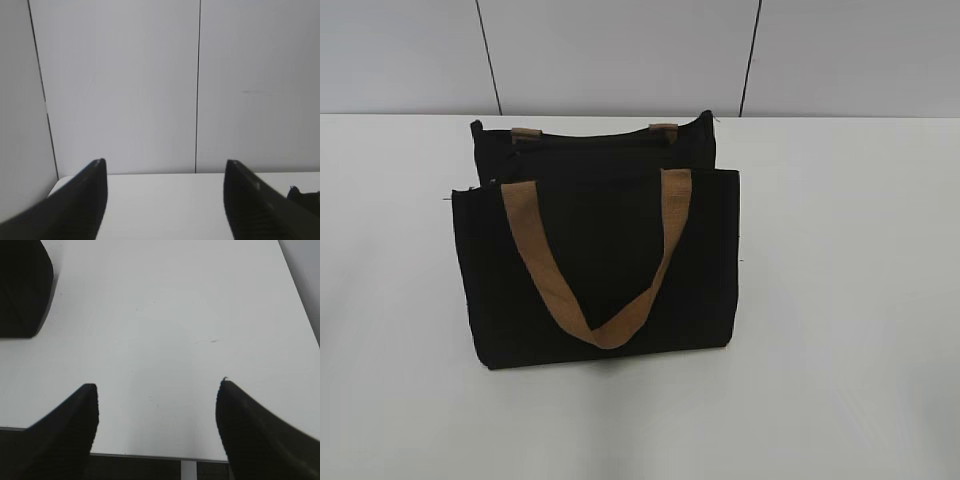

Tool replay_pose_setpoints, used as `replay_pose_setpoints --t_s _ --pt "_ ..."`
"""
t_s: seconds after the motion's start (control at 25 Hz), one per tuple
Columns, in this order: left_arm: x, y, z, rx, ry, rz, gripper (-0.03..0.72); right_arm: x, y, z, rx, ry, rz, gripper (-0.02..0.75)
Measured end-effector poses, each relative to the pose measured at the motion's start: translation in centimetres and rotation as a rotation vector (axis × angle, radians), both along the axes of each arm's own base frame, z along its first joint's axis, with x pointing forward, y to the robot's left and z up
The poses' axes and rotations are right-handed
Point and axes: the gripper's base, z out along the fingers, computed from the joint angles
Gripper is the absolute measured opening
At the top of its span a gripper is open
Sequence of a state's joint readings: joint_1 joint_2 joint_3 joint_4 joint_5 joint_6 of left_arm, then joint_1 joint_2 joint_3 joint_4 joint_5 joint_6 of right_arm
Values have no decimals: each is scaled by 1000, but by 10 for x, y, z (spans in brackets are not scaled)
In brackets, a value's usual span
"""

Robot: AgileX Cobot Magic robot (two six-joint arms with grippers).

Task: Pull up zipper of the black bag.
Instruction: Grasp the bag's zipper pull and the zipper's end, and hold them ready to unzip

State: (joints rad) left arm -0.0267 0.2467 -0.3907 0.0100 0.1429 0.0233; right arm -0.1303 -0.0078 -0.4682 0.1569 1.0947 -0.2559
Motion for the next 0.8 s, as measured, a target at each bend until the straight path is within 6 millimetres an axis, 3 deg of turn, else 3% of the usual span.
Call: replay_pose_setpoints --t_s 0.24,0.44,0.64,0.8 --pt "68 -4 -35 -42 129 -14 453 0 0 0 0 0 0 556" --pt "124 -24 -76 15 261 -127 412 0 0 0 0 0 0 556" --pt "151 -53 -121 63 347 -373 409 0 0 0 1 0 1 556" --pt "160 -64 -152 73 411 -504 391 0 0 0 1 0 1 556"
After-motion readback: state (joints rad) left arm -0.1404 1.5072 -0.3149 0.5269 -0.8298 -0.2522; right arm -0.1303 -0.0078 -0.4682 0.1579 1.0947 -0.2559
